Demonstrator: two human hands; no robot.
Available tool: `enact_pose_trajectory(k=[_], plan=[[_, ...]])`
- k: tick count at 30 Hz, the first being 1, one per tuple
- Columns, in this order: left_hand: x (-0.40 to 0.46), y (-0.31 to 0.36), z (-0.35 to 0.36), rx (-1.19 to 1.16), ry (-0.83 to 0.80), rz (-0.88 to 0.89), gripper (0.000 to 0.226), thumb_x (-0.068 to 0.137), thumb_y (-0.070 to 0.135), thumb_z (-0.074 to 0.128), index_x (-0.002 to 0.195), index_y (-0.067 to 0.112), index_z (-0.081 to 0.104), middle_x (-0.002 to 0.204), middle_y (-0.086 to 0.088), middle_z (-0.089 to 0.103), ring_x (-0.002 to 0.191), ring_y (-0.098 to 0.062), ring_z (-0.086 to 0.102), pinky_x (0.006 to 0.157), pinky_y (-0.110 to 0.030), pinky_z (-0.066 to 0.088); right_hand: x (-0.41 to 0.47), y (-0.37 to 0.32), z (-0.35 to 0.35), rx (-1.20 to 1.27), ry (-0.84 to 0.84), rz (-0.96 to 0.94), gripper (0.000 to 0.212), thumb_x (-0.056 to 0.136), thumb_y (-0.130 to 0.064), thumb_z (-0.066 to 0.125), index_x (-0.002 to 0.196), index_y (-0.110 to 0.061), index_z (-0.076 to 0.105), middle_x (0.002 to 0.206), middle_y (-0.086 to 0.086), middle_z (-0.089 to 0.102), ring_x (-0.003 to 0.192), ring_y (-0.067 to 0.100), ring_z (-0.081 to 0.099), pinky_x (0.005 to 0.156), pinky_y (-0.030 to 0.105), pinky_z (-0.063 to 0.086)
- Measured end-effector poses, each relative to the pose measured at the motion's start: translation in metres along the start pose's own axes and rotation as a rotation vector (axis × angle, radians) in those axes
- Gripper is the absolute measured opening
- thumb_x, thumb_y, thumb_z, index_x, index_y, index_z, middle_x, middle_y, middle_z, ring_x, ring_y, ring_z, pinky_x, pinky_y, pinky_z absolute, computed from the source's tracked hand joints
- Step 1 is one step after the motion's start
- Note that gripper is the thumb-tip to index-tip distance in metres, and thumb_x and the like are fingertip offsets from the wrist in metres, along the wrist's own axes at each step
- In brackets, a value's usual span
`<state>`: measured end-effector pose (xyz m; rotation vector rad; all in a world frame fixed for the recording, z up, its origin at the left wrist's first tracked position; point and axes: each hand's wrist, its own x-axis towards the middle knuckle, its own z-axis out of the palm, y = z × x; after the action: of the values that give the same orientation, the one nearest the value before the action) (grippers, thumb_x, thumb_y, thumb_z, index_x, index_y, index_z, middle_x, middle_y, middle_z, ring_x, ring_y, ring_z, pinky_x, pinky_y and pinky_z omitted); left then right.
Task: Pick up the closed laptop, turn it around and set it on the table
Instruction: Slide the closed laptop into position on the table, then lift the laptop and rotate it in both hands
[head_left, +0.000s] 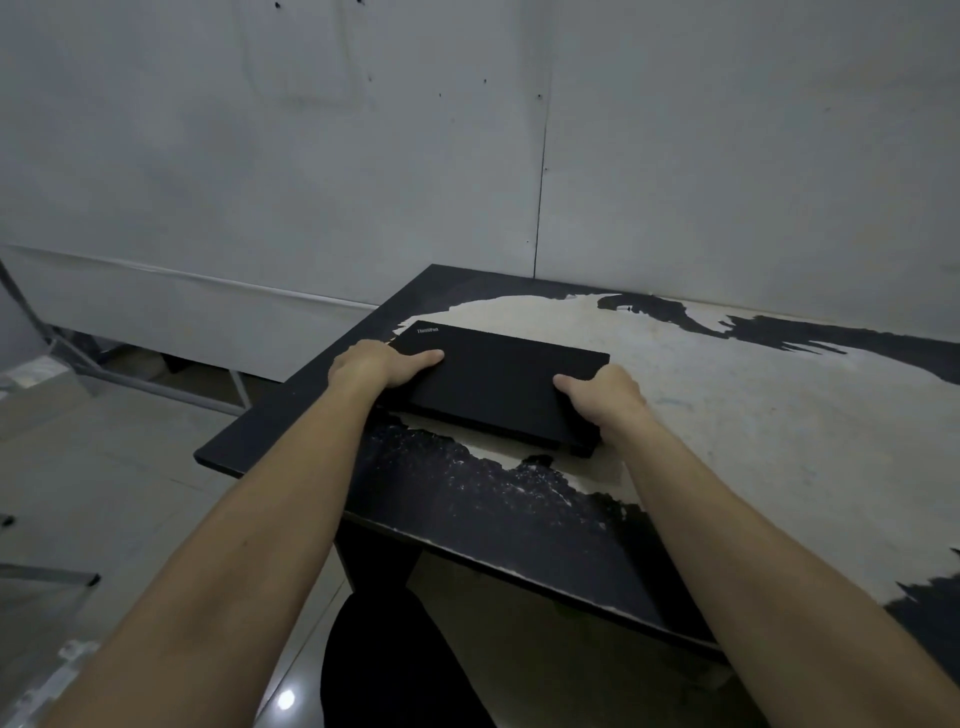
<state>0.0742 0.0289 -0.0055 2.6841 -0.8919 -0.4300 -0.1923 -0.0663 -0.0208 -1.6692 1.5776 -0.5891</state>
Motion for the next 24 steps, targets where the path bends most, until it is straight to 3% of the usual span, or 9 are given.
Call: enact_pose_trajectory(k=[3,7,11,17,19,21,23,24], plan=[[-0.002,0.003,-0.002,-0.097,0.005,-0.001,0.135,0.047,0.102,0.049,0.146,0.009,0.047,0.148,-0.014,0.054,0.132,-0.038,0.051,0.1,-0.048,0.045,0.0,-0.002,-0.006,0.437,0.0,0.009,0.046,0.089,-0.028,0.078,0.12,0.001,0.059,0.12,0.018,0.069,0.103,0.035,0.067,0.09,0.049,0.059],[-0.005,0.015,-0.007,-0.207,0.021,0.03,0.136,0.042,0.102,0.052,0.141,0.008,0.05,0.139,-0.015,0.06,0.12,-0.039,0.058,0.098,-0.05,0.05,0.002,-0.004,-0.023,0.753,-0.134,0.107,0.029,0.091,-0.018,0.077,0.114,-0.004,0.066,0.106,0.016,0.074,0.082,0.029,0.072,0.058,0.037,0.06],[-0.011,0.035,-0.012,-0.233,0.042,0.09,0.13,0.044,0.101,0.054,0.135,0.007,0.053,0.129,-0.013,0.064,0.112,-0.037,0.061,0.096,-0.051,0.053,0.006,-0.002,-0.045,0.863,-0.247,0.143,0.031,0.093,-0.025,0.074,0.12,-0.009,0.07,0.102,0.013,0.077,0.085,0.03,0.075,0.059,0.041,0.063],[-0.017,0.063,-0.007,-0.343,0.017,0.141,0.132,0.046,0.096,0.061,0.141,0.006,0.046,0.137,-0.016,0.059,0.121,-0.039,0.057,0.101,-0.055,0.049,0.009,0.01,-0.074,0.957,-0.166,0.056,0.024,0.097,-0.02,0.07,0.12,-0.014,0.064,0.105,0.012,0.076,0.081,0.028,0.077,0.05,0.043,0.062],[-0.014,0.069,-0.002,-0.399,0.016,0.175,0.12,0.052,0.091,0.065,0.136,0.005,0.052,0.133,-0.016,0.06,0.117,-0.037,0.059,0.098,-0.051,0.052,0.009,0.015,-0.081,0.993,-0.155,0.033,0.019,0.099,-0.019,0.068,0.117,-0.017,0.065,0.104,0.01,0.078,0.076,0.026,0.079,0.052,0.043,0.062],[-0.011,0.075,0.003,-0.481,0.021,0.216,0.096,0.061,0.081,0.071,0.119,0.004,0.062,0.121,-0.015,0.066,0.104,-0.033,0.063,0.084,-0.044,0.055,0.008,0.021,-0.088,1.025,-0.126,0.022,0.017,0.099,-0.018,0.066,0.116,-0.016,0.066,0.097,0.008,0.08,0.073,0.024,0.079,0.053,0.043,0.062],[-0.006,0.079,0.008,-0.558,0.05,0.259,0.068,0.069,0.069,0.074,0.097,0.007,0.068,0.11,-0.013,0.07,0.093,-0.028,0.064,0.07,-0.037,0.05,0.008,0.027,-0.093,1.047,-0.088,0.026,0.017,0.099,-0.017,0.066,0.116,-0.016,0.065,0.094,0.007,0.081,0.076,0.026,0.079,0.054,0.044,0.062],[-0.005,0.081,0.011,-0.603,0.073,0.271,0.058,0.073,0.063,0.076,0.093,0.009,0.07,0.109,-0.011,0.071,0.092,-0.026,0.064,0.07,-0.036,0.048,0.008,0.029,-0.094,1.059,-0.071,0.035,0.018,0.099,-0.017,0.066,0.117,-0.017,0.063,0.099,0.009,0.08,0.082,0.028,0.079,0.057,0.046,0.063]])
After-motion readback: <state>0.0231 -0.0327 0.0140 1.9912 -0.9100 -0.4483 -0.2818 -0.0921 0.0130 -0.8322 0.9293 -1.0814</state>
